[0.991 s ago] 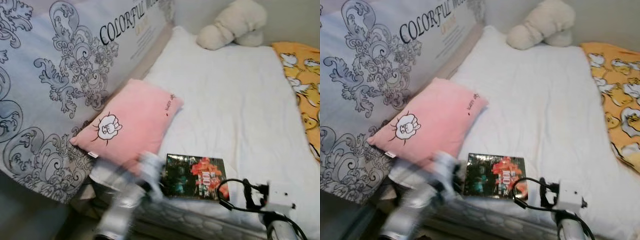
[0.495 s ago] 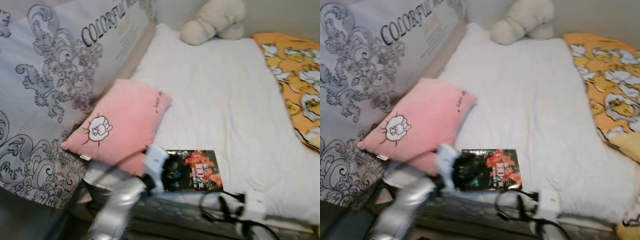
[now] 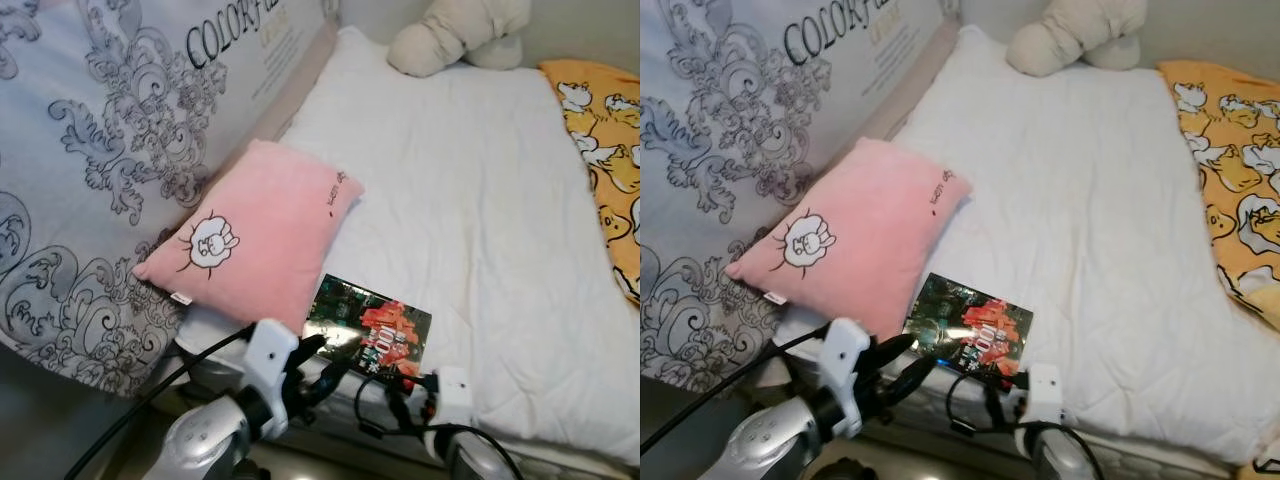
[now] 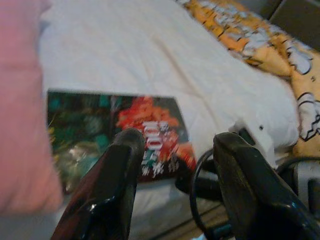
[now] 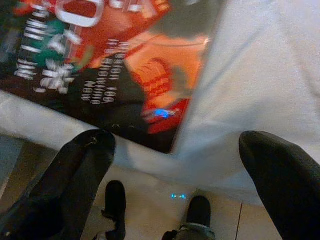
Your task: Clean up the room
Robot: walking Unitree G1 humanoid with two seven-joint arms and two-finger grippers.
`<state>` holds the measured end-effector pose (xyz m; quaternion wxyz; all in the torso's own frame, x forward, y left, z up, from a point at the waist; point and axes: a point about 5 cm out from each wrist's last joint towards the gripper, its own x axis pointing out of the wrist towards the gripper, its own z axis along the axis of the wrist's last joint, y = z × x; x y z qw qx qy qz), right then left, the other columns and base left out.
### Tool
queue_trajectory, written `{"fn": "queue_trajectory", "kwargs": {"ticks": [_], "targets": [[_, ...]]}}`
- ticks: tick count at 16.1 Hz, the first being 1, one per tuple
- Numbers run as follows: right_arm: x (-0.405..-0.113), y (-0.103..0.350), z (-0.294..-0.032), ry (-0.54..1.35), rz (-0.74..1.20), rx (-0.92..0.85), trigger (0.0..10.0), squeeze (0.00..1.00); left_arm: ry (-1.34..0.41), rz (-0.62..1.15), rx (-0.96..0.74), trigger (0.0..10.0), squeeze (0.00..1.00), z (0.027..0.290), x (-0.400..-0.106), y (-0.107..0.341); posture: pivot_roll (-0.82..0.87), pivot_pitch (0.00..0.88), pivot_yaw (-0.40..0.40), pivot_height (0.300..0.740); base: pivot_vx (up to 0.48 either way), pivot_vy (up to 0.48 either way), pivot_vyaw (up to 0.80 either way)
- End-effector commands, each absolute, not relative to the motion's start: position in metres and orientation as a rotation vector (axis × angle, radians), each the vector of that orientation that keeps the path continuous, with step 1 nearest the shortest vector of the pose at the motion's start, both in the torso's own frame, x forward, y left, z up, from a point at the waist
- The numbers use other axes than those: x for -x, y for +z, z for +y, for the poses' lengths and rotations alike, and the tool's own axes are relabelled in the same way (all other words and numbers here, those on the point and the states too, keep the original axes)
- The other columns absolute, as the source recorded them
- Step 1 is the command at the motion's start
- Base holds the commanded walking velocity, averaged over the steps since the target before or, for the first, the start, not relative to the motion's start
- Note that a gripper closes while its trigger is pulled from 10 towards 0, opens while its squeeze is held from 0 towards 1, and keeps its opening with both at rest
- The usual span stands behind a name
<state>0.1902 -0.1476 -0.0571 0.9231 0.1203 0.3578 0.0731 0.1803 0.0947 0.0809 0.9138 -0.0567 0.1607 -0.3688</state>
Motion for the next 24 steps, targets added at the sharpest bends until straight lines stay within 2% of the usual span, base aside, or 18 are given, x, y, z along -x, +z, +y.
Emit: {"fn": "queue_trajectory", "kwargs": {"ticks": [1, 3, 6, 9, 11, 14, 17, 18, 20, 22, 24], "targets": [[-0.197, -0.056, -0.138, 0.193, 0.726, -0.238, 10.0, 0.0, -0.733, 0.32, 0.107, 10.0, 0.0, 0.098, -0.181, 0.086, 0.24, 0.07, -0.097, 0.74, 0.0, 0.0, 0.0], [-0.212, -0.047, -0.133, 0.216, 0.667, -0.186, 10.0, 0.0, -0.717, 0.31, 0.107, 10.0, 0.0, 0.1, -0.183, 0.089, 0.25, 0.068, -0.101, 0.74, 0.0, 0.0, 0.0], [-0.233, -0.028, -0.154, 0.164, 0.527, -0.004, 10.0, 0.0, -0.706, 0.306, 0.115, 10.0, 0.0, 0.096, -0.184, 0.091, 0.24, 0.057, -0.116, 0.74, 0.0, 0.0, 0.0], [-0.243, -0.022, -0.17, 0.132, 0.481, 0.081, 10.0, 0.0, -0.706, 0.307, 0.107, 10.0, 0.0, 0.092, -0.188, 0.087, 0.22, 0.042, -0.12, 0.74, 0.0, 0.0, 0.0], [-0.242, -0.022, -0.166, 0.148, 0.476, 0.082, 10.0, 0.0, -0.706, 0.306, 0.101, 10.0, 0.0, 0.093, -0.19, 0.086, 0.22, 0.037, -0.119, 0.74, 0.0, 0.0, 0.0], [-0.225, -0.032, -0.136, 0.279, 0.501, 0.014, 10.0, 0.0, -0.706, 0.308, 0.079, 10.0, 0.0, 0.099, -0.193, 0.083, 0.21, 0.022, -0.118, 0.74, 0.0, 0.0, 0.0], [-0.217, -0.031, -0.126, 0.304, 0.49, -0.025, 10.0, 0.0, -0.687, 0.355, 0.043, 10.0, 0.0, 0.097, -0.2, 0.076, 0.21, 0.014, -0.116, 0.74, 0.0, 0.0, 0.0], [-0.216, -0.023, -0.135, 0.277, 0.44, -0.014, 10.0, 0.0, -0.675, 0.405, 0.049, 10.0, 0.0, 0.096, -0.201, 0.07, 0.2, 0.013, -0.118, 0.74, 0.0, 0.0, 0.0], [-0.2, 0.013, -0.178, 0.154, 0.258, 0.127, 10.0, 0.0, -0.672, 0.489, 0.171, 10.0, 0.0, 0.087, -0.2, 0.058, 0.17, 0.006, -0.131, 0.74, 0.0, 0.0, 0.0], [-0.182, 0.019, -0.215, -0.004, 0.271, 0.181, 10.0, 0.0, -0.627, 0.514, 0.13, 10.0, 0.0, 0.078, -0.214, 0.041, 0.13, 0.003, -0.128, 0.74, 0.0, 0.0, 0.0], [-0.171, 0.01, -0.238, -0.102, 0.335, 0.211, 10.0, 0.0, -0.607, 0.49, 0.122, 10.0, 0.0, 0.066, -0.232, 0.033, 0.09, 0.003, -0.113, 0.74, 0.0, 0.0, -0.74]]}}
